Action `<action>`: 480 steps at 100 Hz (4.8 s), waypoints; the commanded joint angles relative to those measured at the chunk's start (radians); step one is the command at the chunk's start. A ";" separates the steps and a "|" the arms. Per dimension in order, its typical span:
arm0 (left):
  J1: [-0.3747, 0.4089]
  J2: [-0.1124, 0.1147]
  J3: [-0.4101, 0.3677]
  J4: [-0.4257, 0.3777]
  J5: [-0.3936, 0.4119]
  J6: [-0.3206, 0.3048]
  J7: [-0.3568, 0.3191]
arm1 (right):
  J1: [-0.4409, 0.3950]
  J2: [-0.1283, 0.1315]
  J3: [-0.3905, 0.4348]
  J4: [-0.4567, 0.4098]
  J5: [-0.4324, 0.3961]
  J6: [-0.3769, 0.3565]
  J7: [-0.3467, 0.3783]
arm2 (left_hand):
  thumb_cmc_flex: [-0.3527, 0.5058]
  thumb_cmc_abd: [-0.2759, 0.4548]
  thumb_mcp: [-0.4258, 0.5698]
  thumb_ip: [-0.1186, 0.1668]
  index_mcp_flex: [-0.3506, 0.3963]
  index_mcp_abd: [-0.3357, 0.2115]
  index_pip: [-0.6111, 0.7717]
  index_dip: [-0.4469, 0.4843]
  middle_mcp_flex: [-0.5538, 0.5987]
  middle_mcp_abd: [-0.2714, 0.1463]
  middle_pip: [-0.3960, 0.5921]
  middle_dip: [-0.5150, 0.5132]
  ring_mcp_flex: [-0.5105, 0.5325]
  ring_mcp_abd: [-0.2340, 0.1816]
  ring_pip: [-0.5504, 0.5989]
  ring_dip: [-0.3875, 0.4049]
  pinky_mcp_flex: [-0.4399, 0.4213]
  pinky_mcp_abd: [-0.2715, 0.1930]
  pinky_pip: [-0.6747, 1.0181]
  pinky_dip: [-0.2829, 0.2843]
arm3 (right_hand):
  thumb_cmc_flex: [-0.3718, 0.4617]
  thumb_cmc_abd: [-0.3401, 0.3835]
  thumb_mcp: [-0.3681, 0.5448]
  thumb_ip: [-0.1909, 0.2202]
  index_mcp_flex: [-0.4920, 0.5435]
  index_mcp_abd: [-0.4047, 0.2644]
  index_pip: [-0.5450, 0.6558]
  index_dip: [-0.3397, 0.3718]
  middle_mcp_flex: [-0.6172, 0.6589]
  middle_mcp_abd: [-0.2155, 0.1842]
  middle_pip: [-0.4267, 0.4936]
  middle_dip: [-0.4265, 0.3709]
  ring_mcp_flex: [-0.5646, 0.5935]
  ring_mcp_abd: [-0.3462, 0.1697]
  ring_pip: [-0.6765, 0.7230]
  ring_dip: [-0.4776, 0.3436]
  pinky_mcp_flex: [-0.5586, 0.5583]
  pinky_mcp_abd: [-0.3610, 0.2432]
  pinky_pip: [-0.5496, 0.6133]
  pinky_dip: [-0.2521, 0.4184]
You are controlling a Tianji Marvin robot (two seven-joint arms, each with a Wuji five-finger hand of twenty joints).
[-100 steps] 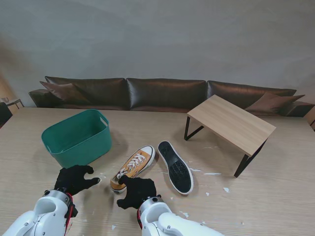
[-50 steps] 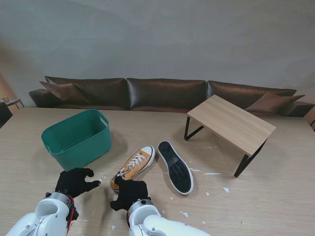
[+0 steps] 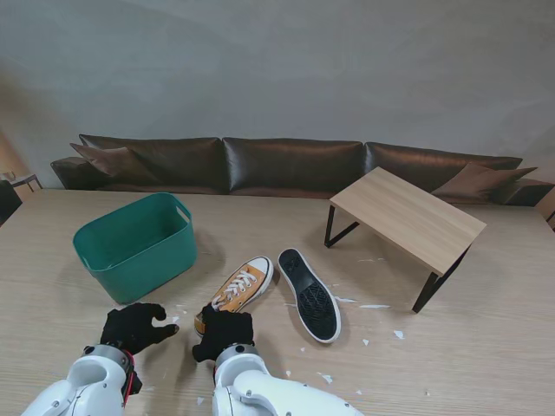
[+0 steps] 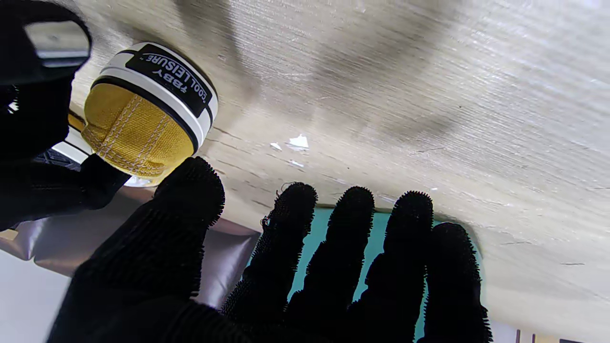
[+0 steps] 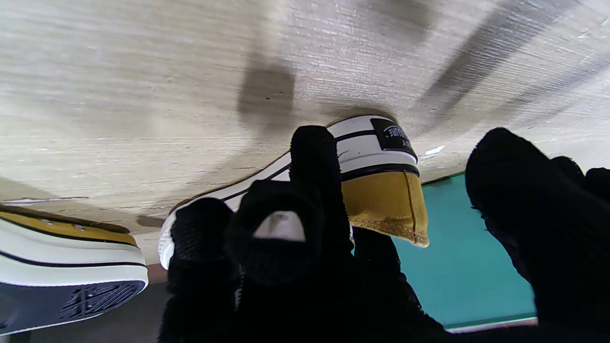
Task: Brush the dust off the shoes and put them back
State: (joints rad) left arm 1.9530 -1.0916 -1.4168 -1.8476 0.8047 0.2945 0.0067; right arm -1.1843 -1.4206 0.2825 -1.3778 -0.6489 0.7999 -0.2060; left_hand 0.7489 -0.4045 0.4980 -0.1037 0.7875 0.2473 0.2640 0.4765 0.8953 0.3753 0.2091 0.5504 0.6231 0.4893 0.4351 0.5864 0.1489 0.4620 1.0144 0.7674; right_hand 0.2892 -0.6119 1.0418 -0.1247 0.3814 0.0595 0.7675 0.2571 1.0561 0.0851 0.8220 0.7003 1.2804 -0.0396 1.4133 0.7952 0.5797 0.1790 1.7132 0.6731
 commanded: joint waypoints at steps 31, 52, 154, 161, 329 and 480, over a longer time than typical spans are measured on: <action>0.014 -0.007 0.002 -0.005 -0.002 0.018 -0.009 | -0.001 -0.058 -0.016 0.111 0.005 -0.012 -0.036 | 0.021 -0.005 0.032 0.021 0.048 0.020 0.038 0.042 0.028 0.021 0.025 0.059 0.023 0.006 0.052 0.034 0.008 -0.014 0.060 0.025 | 0.131 -0.176 0.141 -0.151 0.410 -0.079 0.253 0.205 0.056 -0.056 0.154 0.128 0.042 -0.114 0.135 0.063 0.579 -0.049 0.092 -0.013; 0.000 -0.008 0.013 0.008 -0.013 0.022 -0.006 | -0.015 -0.022 0.001 0.070 0.007 -0.022 -0.022 | 0.021 -0.004 0.032 0.021 0.050 0.022 0.038 0.049 0.028 0.023 0.022 0.065 0.022 0.010 0.053 0.035 0.005 -0.013 0.060 0.022 | 0.174 -0.206 0.191 -0.168 0.436 -0.019 0.444 0.339 0.047 -0.044 0.205 0.208 0.040 -0.063 0.129 0.053 0.536 0.017 0.023 -0.033; -0.058 0.000 0.046 0.021 -0.020 0.043 -0.053 | -0.010 0.075 -0.028 0.072 -0.165 -0.082 -0.020 | 0.014 0.005 0.024 0.021 0.056 0.033 0.033 0.057 0.028 0.023 0.017 0.073 0.023 0.008 0.054 0.035 0.002 -0.012 0.064 0.020 | 0.062 -0.172 0.161 -0.042 0.797 -0.124 0.763 0.963 0.271 -0.184 0.408 0.456 0.041 -0.183 0.348 0.187 0.577 -0.019 0.083 -0.003; -0.054 -0.002 0.046 0.020 -0.020 0.045 -0.044 | 0.002 0.099 -0.038 0.055 -0.218 -0.106 -0.017 | 0.014 0.006 0.023 0.021 0.054 0.036 0.033 0.057 0.027 0.026 0.016 0.073 0.023 0.010 0.053 0.034 0.002 -0.011 0.064 0.020 | 0.054 -0.149 0.156 -0.034 0.796 -0.127 0.768 0.989 0.259 -0.188 0.349 0.429 0.040 -0.133 0.291 0.168 0.557 -0.032 0.054 -0.002; -0.036 -0.005 0.033 0.032 -0.027 0.039 -0.027 | 0.061 0.147 0.024 0.018 -0.410 -0.316 -0.254 | 0.015 0.018 0.004 0.024 0.063 0.044 0.032 0.060 0.022 0.030 0.009 0.073 0.020 0.014 0.051 0.035 -0.006 -0.010 0.058 0.020 | 0.109 -0.195 0.306 -0.043 0.799 0.062 0.796 1.029 0.262 -0.176 0.252 0.382 0.041 -0.150 0.219 0.207 0.562 -0.133 -0.014 0.172; -0.131 0.001 0.074 0.122 -0.080 -0.011 -0.059 | 0.156 0.316 0.451 -0.236 -0.707 -0.411 0.118 | 0.017 0.019 0.003 0.024 0.057 0.044 0.028 0.058 0.018 0.032 0.004 0.068 0.013 0.011 0.047 0.034 -0.013 -0.013 0.047 0.016 | 0.124 -0.203 0.298 -0.041 0.795 0.065 0.797 1.023 0.257 -0.162 0.255 0.386 0.041 -0.138 0.216 0.207 0.558 -0.116 -0.028 0.183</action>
State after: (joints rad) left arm 1.8264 -1.0897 -1.3449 -1.7295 0.7298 0.2869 -0.0284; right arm -1.0457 -1.1142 0.7192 -1.6213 -1.3455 0.3917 -0.1033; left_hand 0.7490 -0.4045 0.5082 -0.1037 0.8298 0.2778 0.2916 0.5321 0.9104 0.3878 0.2211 0.6120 0.6319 0.4886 0.4709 0.6099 0.1588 0.4616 1.0402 0.7791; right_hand 0.2987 -0.8753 1.2026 -0.2297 1.0041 -0.0433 0.9097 1.1355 1.2931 -0.0025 1.1085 1.0685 1.3463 -0.0243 1.6372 0.9890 0.6508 0.0727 1.6794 0.8246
